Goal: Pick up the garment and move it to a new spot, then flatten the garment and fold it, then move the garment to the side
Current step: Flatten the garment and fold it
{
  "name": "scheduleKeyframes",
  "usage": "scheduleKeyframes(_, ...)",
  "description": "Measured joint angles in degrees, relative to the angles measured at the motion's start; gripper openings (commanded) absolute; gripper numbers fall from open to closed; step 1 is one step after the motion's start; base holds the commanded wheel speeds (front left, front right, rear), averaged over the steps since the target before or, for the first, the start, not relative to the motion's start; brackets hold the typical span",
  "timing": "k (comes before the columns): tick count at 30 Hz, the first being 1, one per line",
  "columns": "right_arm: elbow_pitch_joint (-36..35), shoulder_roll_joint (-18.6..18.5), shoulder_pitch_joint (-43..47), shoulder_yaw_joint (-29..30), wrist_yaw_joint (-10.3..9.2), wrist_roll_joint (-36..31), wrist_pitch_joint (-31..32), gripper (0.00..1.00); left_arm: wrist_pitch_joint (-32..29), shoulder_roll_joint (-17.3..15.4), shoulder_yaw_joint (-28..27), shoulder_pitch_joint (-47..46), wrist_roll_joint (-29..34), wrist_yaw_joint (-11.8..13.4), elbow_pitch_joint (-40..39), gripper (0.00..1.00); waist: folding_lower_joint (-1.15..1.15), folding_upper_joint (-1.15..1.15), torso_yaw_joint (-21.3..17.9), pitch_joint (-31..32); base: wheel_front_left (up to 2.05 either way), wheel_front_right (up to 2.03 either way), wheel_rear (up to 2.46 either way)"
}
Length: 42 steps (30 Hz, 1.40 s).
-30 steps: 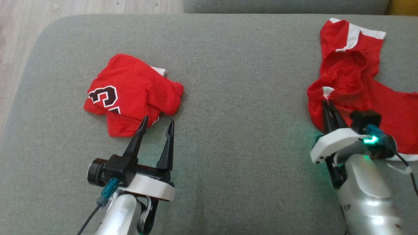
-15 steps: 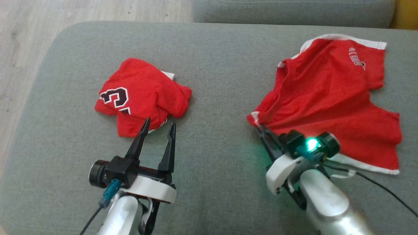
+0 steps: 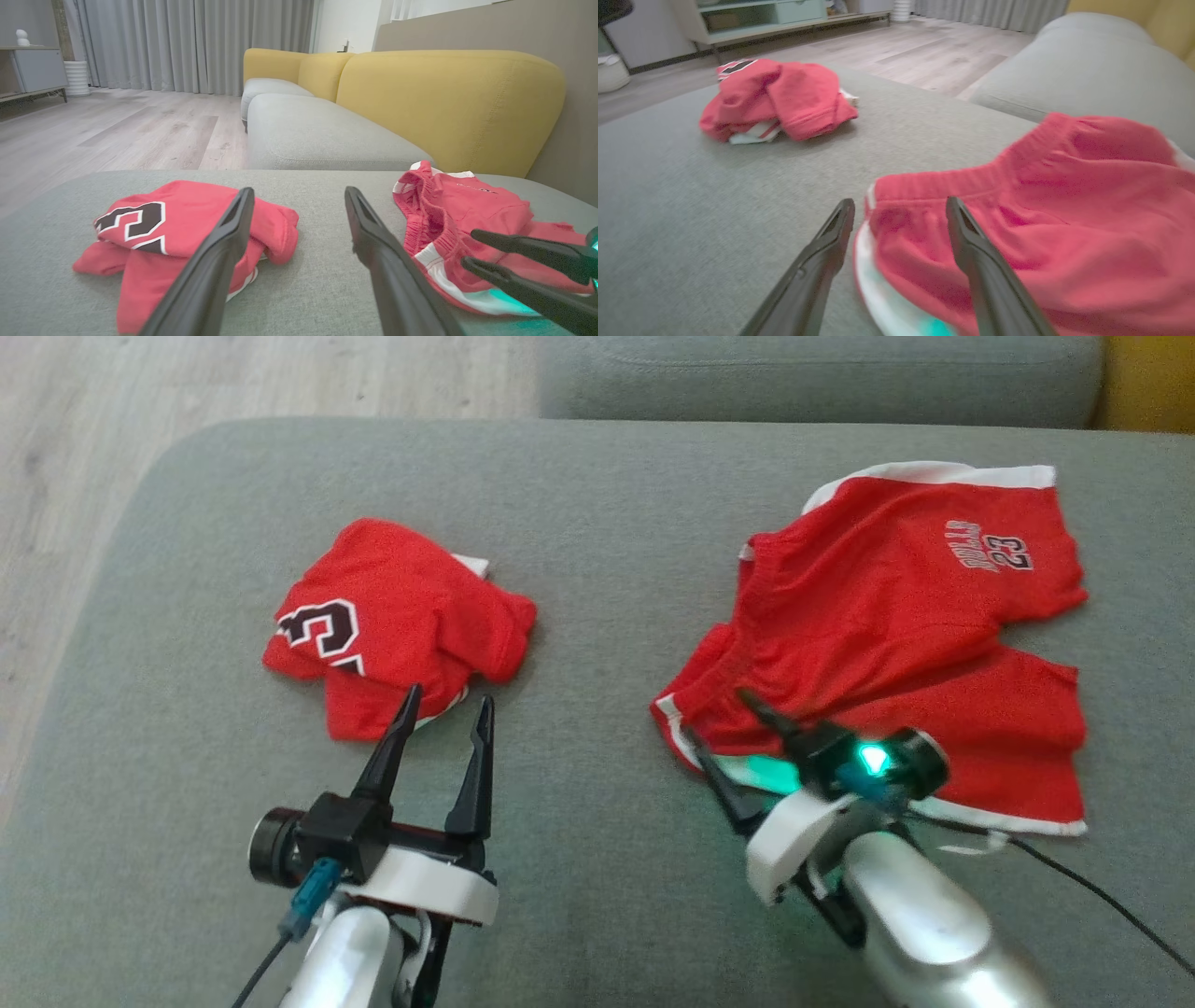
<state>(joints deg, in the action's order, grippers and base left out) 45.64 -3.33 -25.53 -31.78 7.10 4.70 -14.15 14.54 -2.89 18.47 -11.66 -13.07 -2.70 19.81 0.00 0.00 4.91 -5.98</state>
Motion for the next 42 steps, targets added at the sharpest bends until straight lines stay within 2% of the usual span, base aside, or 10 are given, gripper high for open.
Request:
scheduleKeyframes(6,-5.42,-0.01,4.72,12.74,0.0,-0.76,-0.15,1.0,0.0,-0.01,-0.79,0.41,0.01,0.01,-0.98,1.0,0.0,0.0,-3.11,1.16,0.0,0.0,0.0)
scheduleKeyframes(12,-16.67,0.22,13.46,30.81,0.0,-4.07,-0.23,1.0,0.0,-0.01,-1.34,0.57,0.01,-0.04,-1.53,1.0,0.0,0.0,-6.79,2.35,0.0,0.0,0.0)
scheduleKeyframes(15,-20.15,0.24,17.66,36.38,0.0,-4.19,-0.23,1.0,0.0,-0.01,-1.34,0.76,0.01,-0.32,-1.74,1.0,0.0,0.0,-8.49,2.74,0.0,0.0,0.0)
scheduleKeyframes(20,-21.53,0.77,22.91,38.4,0.0,-3.15,-0.23,1.0,0.0,0.0,-1.15,1.59,0.02,-0.34,-1.66,1.0,-0.01,0.0,-10.78,2.49,0.0,0.0,0.0)
scheduleKeyframes(26,-21.98,0.78,22.33,39.14,0.0,-2.23,-0.23,1.0,0.0,0.0,-1.05,1.46,0.05,-0.41,-1.67,1.0,0.0,0.0,-11.55,0.79,0.0,0.0,0.0)
scheduleKeyframes(38,-9.61,0.78,16.0,41.08,0.0,-1.88,2.91,1.0,0.0,0.0,-0.73,0.88,0.81,-0.89,-1.41,1.0,0.01,0.0,-9.65,-1.39,0.0,0.0,0.0)
scheduleKeyframes(42,-5.77,0.78,14.06,42.17,0.0,-3.94,3.22,1.0,0.0,0.0,-0.7,0.34,0.99,-0.92,-1.37,1.0,0.01,0.0,-8.95,-1.95,0.0,0.0,0.0)
